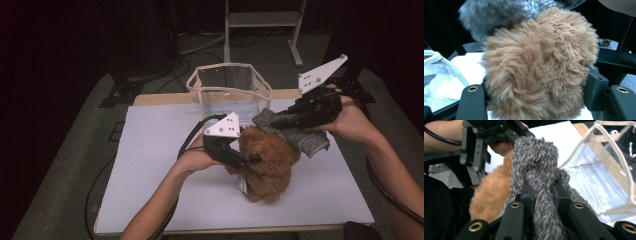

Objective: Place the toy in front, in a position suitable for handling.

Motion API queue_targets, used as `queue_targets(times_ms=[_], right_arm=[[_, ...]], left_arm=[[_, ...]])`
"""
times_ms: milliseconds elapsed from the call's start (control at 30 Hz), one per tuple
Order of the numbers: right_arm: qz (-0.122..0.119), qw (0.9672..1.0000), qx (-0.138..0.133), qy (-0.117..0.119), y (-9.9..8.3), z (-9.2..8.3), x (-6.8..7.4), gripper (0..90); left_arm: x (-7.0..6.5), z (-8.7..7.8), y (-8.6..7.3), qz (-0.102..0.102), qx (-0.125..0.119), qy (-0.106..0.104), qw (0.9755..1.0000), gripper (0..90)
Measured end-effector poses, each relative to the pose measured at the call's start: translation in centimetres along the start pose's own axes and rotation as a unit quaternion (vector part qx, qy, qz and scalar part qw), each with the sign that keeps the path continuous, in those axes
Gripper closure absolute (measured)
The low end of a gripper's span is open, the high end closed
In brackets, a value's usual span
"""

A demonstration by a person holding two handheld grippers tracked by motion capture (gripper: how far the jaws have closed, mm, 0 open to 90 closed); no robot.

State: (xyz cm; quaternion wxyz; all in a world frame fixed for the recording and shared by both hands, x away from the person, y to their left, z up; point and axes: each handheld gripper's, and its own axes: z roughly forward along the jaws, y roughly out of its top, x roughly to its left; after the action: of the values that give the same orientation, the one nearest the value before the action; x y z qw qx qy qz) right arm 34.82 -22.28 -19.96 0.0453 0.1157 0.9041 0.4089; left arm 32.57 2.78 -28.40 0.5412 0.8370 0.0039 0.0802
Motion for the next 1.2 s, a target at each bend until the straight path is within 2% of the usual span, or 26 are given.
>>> queue_targets(times_ms=[133, 200, 267, 467, 667, 767, 867, 1067, 1200], right_arm=[[-0.011, 0.9998, -0.005, 0.014, 1.3, 1.5, 0.4, 74.0], [-0.019, 0.9998, -0.004, 0.011, 1.7, 1.8, 0.4, 73.9], [-0.017, 0.9998, -0.006, 0.008, 1.6, 1.4, 0.3, 73.9], [-0.001, 0.9997, -0.022, -0.015, -0.3, -1.2, -0.1, 73.9], [0.028, 0.9987, -0.032, -0.029, -3.2, -3.0, -0.7, 73.9], [0.035, 0.9986, -0.032, -0.022, -3.9, -2.5, -1.0, 73.8], [0.032, 0.9990, -0.029, -0.009, -3.6, -1.4, -1.0, 73.8], [0.018, 0.9994, -0.028, -0.002, -2.0, 0.0, -0.8, 73.9], [-0.003, 0.9989, -0.040, 0.024, -0.3, 1.1, 0.0, 73.8]], left_arm=[[0.1, -0.1, -0.2, -0.002, 0.000, 0.002, 1.0000, 32.3], [0.2, -0.4, -0.3, -0.006, -0.002, 0.004, 1.0000, 32.3], [0.2, -0.6, -0.4, -0.006, -0.001, 0.006, 1.0000, 32.2], [0.3, -0.7, -0.3, -0.010, 0.001, 0.006, 0.9999, 32.0], [0.4, -1.0, -0.4, -0.012, 0.007, 0.006, 0.9999, 31.4], [0.4, -1.2, -0.5, -0.014, 0.010, 0.002, 0.9998, 30.6], [0.2, -1.5, -0.4, -0.008, 0.022, 0.005, 0.9997, 28.1], [0.1, -2.4, -0.5, -0.007, 0.033, 0.013, 0.9993, 26.1], [-0.1, -2.5, -0.5, 0.000, 0.038, 0.009, 0.9992, 28.2]])
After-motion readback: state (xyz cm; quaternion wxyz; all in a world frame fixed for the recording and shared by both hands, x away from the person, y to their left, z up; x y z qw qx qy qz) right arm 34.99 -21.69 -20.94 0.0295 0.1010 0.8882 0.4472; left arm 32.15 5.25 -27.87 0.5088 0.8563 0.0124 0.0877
